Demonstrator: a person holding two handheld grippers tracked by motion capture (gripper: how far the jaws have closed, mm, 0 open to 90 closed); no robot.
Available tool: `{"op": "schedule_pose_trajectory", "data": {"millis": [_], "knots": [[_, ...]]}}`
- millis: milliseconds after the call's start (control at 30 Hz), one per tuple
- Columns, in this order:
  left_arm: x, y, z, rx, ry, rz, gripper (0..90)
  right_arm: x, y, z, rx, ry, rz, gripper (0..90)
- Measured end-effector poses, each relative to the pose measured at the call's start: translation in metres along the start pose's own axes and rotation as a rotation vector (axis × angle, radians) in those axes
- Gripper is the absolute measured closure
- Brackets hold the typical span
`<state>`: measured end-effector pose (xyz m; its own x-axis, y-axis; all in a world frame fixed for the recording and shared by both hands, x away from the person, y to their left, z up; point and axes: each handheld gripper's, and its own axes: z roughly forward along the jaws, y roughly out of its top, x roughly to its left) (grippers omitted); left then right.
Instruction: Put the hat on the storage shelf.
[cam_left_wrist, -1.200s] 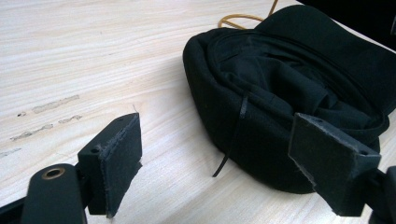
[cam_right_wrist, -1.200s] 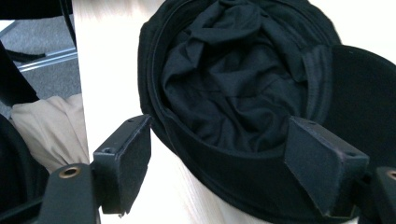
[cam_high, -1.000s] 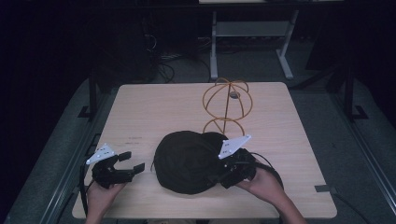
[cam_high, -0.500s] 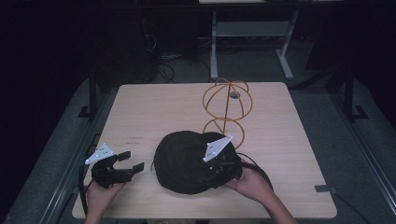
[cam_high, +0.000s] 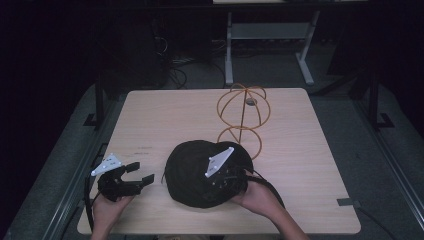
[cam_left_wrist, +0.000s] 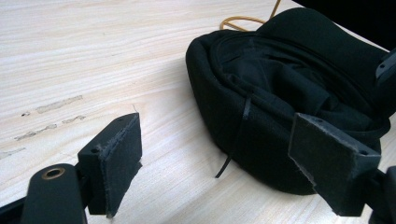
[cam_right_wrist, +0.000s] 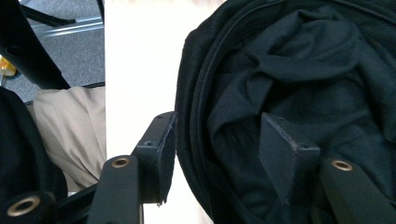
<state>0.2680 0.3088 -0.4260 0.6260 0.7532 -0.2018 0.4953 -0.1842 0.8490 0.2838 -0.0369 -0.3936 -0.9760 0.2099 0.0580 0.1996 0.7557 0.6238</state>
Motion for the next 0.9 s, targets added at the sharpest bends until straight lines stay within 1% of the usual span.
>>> {"op": "schedule_pose_trajectory", "data": {"millis": [200, 367, 400, 500, 533, 767, 867, 900], "knots": [[0.0, 0.0, 0.0, 0.002, -0.002, 0.002, 16.8, 0.003, 0.007, 0.009, 0.018, 0.029, -0.002, 52.1], [-0.001, 0.0, 0.0, 0.003, -0.003, 0.001, 16.8, 0.004, 0.012, 0.016, 0.038, 0.038, -0.003, 55.4], [0.0, 0.0, 0.0, 0.003, -0.002, 0.004, 16.8, 0.005, 0.014, 0.021, 0.051, 0.041, -0.009, 57.3], [0.0, 0.0, 0.0, 0.0, -0.002, 0.001, 16.8, 0.006, 0.017, 0.026, 0.064, 0.035, -0.018, 59.0], [0.0, 0.0, -0.001, 0.001, -0.001, 0.002, 16.8, 0.007, 0.019, 0.03, 0.079, 0.031, -0.023, 60.6], [0.001, 0.0, -0.001, 0.0, 0.0, 0.003, 16.8, 0.01, 0.024, 0.044, 0.13, 0.02, -0.026, 65.3], [0.0, 0.0, -0.001, 0.001, -0.001, 0.004, 16.8, 0.011, 0.026, 0.051, 0.156, 0.006, -0.037, 67.5], [0.0, 0.0, -0.001, 0.002, -0.001, 0.004, 16.8, 0.012, 0.026, 0.053, 0.167, 0.009, -0.041, 67.9]]}}
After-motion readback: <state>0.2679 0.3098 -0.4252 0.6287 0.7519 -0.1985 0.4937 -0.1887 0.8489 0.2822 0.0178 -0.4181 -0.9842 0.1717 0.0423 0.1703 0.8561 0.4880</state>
